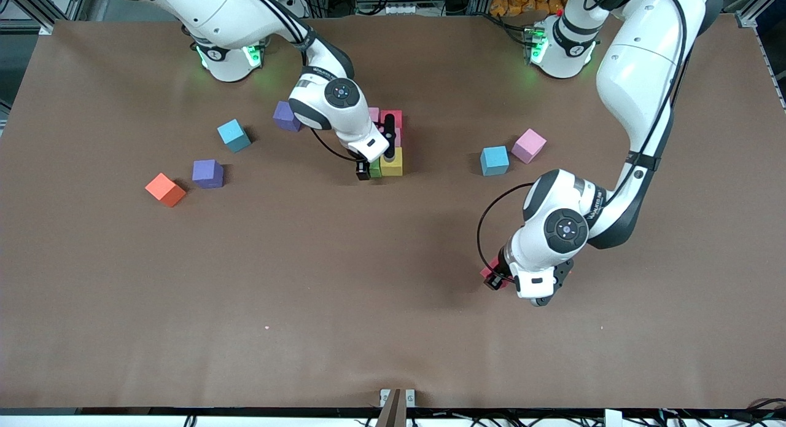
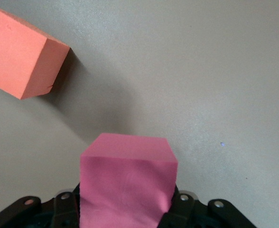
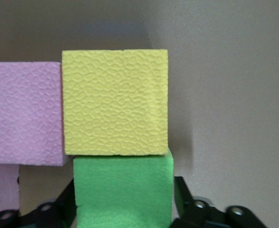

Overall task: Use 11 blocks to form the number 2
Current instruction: 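Place the green cube below the yellow cube with the right gripper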

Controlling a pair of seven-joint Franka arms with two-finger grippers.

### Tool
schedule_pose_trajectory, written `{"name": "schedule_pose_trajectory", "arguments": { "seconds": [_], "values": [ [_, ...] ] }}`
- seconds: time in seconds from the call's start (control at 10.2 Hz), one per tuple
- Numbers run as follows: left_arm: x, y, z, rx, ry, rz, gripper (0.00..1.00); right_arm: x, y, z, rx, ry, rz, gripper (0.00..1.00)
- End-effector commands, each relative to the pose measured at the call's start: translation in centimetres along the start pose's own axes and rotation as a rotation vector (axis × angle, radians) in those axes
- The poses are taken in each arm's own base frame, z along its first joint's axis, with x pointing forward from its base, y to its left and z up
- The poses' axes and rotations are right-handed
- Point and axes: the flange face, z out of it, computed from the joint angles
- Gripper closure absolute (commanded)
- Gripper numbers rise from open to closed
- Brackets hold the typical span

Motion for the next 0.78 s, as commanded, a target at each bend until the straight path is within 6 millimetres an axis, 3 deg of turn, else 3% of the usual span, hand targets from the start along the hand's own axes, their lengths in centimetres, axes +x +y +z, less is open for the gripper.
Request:
{"name": "schedule_pose_trajectory", "arguments": {
  "seconds": [0.0, 0.2, 0.68],
  "values": [
    [-0.6, -0.2, -0.8, 0.005, -0.017, -0.024, 0.86, 0.3, 0.1, 0.1, -0.011, -0.001, 0.005, 0.0],
    [-0.6, -0.2, -0.8, 0.005, -0.016, -0.039, 0.86, -0.1, 0.5, -0.6, -0.02, -0.01, 0.007, 0.0],
    [-4.2, 0.4, -0.8, 0.043, -0.05, -0.086, 0.86, -0.5, 0.8, -2.8, -0.034, -0.046, 0.021, 0.0]
  ]
}}
